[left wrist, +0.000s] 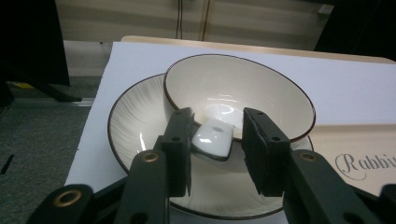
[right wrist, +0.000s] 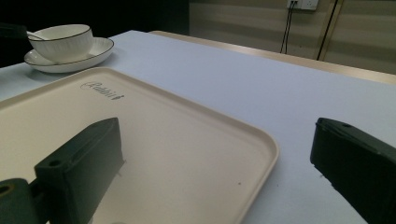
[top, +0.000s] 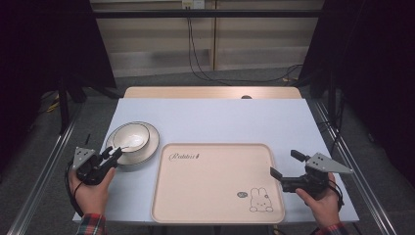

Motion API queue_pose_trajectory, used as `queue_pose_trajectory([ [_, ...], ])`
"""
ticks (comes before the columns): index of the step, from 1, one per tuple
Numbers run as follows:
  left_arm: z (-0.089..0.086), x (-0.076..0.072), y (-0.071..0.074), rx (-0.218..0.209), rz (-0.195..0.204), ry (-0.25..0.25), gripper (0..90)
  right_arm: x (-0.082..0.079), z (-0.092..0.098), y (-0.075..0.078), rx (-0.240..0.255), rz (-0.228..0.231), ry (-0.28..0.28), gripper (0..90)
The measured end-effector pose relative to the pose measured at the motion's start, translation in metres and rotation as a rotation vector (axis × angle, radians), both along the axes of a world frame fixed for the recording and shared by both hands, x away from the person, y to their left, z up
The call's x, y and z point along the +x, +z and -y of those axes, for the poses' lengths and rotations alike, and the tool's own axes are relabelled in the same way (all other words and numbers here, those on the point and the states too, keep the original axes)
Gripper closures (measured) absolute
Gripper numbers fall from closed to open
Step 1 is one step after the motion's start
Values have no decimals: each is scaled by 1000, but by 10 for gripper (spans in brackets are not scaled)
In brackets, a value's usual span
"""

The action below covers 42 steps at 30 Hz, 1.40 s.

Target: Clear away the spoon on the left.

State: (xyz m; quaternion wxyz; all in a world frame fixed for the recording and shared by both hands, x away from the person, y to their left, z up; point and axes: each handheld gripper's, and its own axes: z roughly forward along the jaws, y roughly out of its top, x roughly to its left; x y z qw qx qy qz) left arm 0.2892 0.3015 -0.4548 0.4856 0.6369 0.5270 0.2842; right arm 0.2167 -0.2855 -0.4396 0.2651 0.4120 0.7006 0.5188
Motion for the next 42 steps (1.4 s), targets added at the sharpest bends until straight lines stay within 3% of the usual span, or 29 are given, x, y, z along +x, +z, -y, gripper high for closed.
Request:
queue_pose_trajectory([
  [1, 0, 0, 1, -8, 3, 0, 697, 0, 0, 0, -3, 6, -3, 19],
  [8, 1, 1, 13, -13, 77, -5, 736, -1, 0, 1, 0, 8, 11, 19],
  [9, 2, 2, 15, 0, 79, 1, 737, -1, 0, 1, 0, 9, 9, 19],
  [15, 9, 12, 26, -21, 105, -25, 738, 0, 0, 1, 4, 11, 13, 19],
  [22, 23, 33, 36, 5, 122, -48, 738, 0, 1, 1, 0, 13, 11, 18],
  [33, 39, 60, 38, -17, 182, -71, 745, 1, 1, 1, 8, 13, 16, 16],
  [38, 45, 66, 37, -41, 191, -79, 763, 1, 2, 1, 10, 14, 18, 15],
  [42, 49, 69, 35, -36, 188, -97, 814, 1, 2, 1, 8, 14, 19, 14],
])
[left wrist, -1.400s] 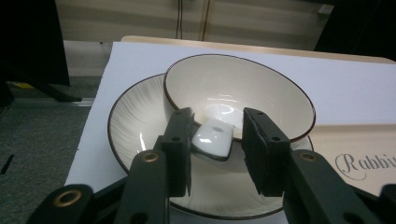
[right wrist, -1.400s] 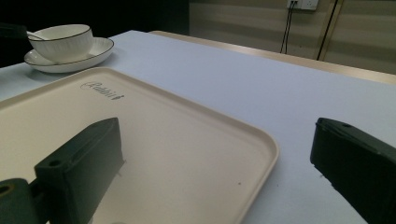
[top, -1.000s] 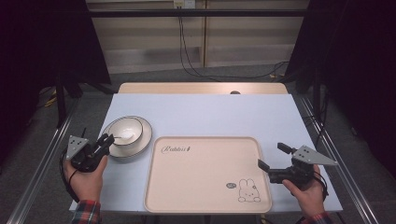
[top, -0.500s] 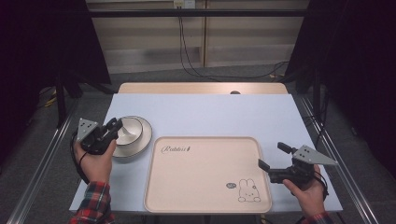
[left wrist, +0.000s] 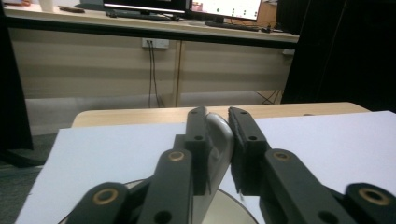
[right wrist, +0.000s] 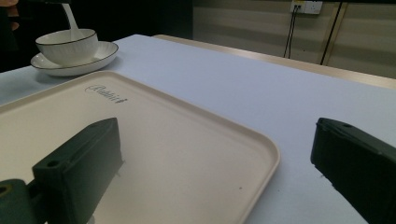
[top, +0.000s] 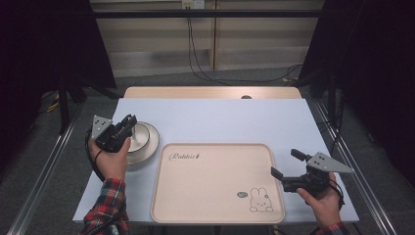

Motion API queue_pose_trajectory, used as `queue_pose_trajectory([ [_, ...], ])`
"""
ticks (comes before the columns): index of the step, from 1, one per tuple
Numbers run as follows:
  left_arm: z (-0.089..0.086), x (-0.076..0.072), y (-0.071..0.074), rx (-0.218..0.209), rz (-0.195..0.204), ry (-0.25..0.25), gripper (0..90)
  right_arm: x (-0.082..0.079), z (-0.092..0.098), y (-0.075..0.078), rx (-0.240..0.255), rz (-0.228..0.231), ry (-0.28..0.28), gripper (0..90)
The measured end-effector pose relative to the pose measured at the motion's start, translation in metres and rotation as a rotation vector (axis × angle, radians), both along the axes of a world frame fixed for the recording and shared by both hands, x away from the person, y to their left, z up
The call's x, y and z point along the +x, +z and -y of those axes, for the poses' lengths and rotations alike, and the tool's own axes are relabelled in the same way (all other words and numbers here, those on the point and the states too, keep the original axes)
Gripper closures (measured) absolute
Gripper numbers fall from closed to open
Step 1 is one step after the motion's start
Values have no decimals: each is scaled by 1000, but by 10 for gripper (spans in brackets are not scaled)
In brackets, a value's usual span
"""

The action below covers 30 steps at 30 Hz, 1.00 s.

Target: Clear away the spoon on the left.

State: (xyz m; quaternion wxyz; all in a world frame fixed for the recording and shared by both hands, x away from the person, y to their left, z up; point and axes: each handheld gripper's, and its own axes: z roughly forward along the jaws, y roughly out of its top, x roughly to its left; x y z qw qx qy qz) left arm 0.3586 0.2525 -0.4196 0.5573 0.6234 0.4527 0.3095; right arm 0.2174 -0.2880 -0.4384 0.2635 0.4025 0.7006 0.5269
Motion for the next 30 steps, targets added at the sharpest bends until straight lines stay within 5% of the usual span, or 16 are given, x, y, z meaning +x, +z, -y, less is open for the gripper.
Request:
queue_pose_trajectory([
  [12, 4, 2, -3, -1, 0, 3, 840, 0, 0, 0, -5, 2, 0, 12],
  [30, -4, -8, 37, -65, -40, -46, 855, 1, 1, 0, -9, 3, -1, 9],
])
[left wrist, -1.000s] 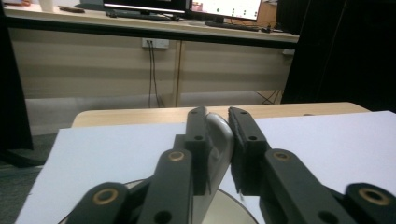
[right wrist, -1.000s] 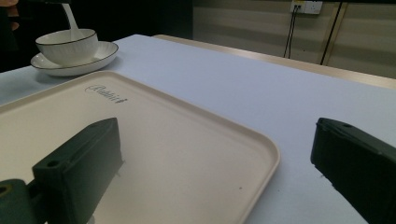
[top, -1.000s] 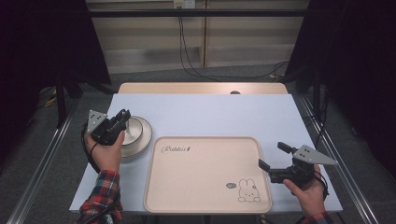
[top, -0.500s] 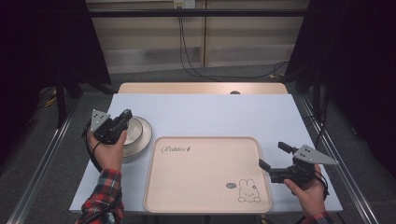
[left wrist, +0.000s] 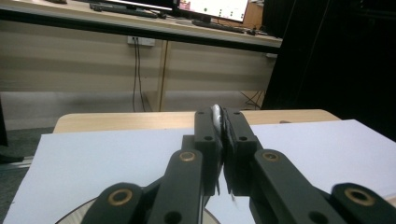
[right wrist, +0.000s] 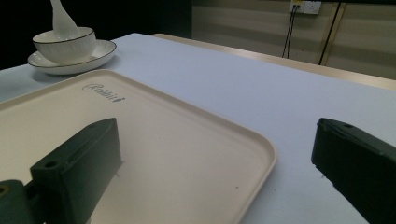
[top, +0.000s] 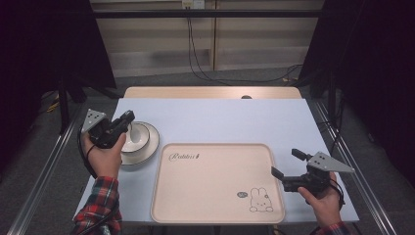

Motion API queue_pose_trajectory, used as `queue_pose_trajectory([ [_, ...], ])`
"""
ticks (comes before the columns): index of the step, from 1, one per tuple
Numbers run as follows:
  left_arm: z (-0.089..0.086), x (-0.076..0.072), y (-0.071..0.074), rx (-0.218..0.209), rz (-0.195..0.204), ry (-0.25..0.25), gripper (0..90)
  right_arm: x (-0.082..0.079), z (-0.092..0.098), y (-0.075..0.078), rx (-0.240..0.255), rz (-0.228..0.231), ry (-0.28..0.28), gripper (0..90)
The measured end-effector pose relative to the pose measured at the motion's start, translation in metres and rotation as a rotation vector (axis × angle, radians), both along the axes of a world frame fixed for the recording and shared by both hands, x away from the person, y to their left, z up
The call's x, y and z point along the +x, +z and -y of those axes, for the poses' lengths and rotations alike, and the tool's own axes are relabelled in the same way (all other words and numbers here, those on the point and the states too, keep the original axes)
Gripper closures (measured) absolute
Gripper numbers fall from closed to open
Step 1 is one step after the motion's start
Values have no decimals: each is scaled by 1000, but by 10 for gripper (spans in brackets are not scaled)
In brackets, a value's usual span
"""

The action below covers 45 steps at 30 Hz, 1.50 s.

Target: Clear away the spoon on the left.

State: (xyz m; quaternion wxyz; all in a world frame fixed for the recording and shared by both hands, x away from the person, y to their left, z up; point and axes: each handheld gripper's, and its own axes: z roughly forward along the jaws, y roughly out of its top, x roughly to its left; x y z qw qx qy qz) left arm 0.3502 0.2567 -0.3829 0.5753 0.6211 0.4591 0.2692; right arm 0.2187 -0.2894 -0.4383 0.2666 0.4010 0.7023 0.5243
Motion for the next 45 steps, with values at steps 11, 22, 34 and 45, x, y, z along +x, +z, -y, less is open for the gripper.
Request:
queue_pose_trajectory([
  [11, 9, -6, 27, -26, -5, -71, 856, 0, 1, 0, -9, -8, -2, 5],
  [22, 28, -11, 37, -55, -31, -176, 856, 0, 1, -1, -17, -4, -3, 3],
  [34, 50, -17, 34, -64, -75, -277, 856, 0, 1, -1, -27, -3, 1, 2],
  [45, 66, -24, 26, -85, -108, -357, 856, 0, 1, -1, -26, -1, 9, 2],
])
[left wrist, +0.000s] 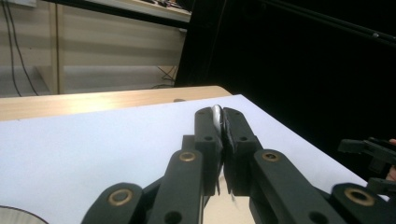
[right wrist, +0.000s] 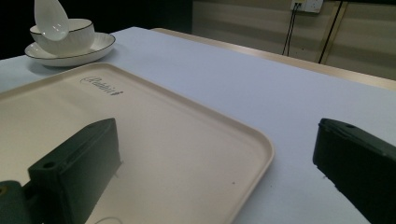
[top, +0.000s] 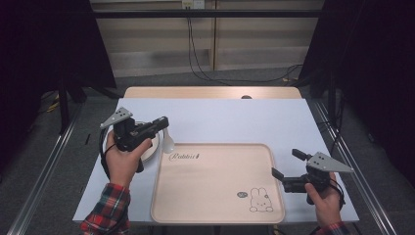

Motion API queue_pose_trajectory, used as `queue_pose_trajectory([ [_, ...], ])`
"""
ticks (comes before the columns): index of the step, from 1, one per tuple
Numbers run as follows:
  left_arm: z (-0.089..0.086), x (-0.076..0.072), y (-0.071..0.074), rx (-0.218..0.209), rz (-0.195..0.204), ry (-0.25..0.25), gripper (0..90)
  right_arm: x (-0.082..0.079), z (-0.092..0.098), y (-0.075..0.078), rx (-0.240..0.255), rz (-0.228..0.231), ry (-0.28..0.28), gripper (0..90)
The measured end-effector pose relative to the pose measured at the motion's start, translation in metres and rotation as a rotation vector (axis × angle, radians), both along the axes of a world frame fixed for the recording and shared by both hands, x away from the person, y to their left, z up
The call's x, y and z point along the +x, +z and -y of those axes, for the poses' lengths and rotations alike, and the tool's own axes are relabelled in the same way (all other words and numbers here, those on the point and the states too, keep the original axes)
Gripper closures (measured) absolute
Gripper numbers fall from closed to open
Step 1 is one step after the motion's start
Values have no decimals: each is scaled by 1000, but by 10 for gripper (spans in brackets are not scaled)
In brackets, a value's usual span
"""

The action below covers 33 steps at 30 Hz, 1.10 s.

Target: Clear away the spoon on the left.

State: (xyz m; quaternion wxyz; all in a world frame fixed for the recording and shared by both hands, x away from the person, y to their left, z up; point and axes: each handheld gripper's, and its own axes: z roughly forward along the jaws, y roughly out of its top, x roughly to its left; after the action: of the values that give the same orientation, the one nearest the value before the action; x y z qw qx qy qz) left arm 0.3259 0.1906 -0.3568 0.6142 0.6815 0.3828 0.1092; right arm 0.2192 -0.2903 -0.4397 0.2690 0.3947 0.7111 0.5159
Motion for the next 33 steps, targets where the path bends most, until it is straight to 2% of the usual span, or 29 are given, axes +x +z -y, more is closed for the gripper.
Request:
queue_pose_trajectory([
  [4, 5, -2, -4, 17, -16, -16, 856, 0, 0, 0, 1, -4, 5, 2],
  [7, 9, -4, -8, -2, -27, -39, 856, 0, 0, 0, -1, -3, 8, 2],
  [10, 12, -6, -11, 8, -34, -42, 856, 0, -1, 0, -1, -8, 9, 3],
  [15, 18, -10, -13, 0, -40, -63, 856, 0, -2, -1, -5, -6, 15, 4],
  [17, 20, -12, -14, -7, -45, -80, 855, 0, -2, -1, -6, -6, 17, 5],
  [18, 21, -12, -15, -13, -44, -104, 855, 0, -2, -1, -6, -7, 17, 5],
  [19, 23, -14, -16, -3, -49, -95, 856, 0, -2, -1, -6, -7, 16, 5],
  [22, 25, -17, -19, -8, -56, -124, 856, 0, -2, -1, -9, -6, 15, 5],
  [33, 32, -26, -29, -3, -78, -166, 855, 0, -2, -1, -11, -5, 23, 5],
])
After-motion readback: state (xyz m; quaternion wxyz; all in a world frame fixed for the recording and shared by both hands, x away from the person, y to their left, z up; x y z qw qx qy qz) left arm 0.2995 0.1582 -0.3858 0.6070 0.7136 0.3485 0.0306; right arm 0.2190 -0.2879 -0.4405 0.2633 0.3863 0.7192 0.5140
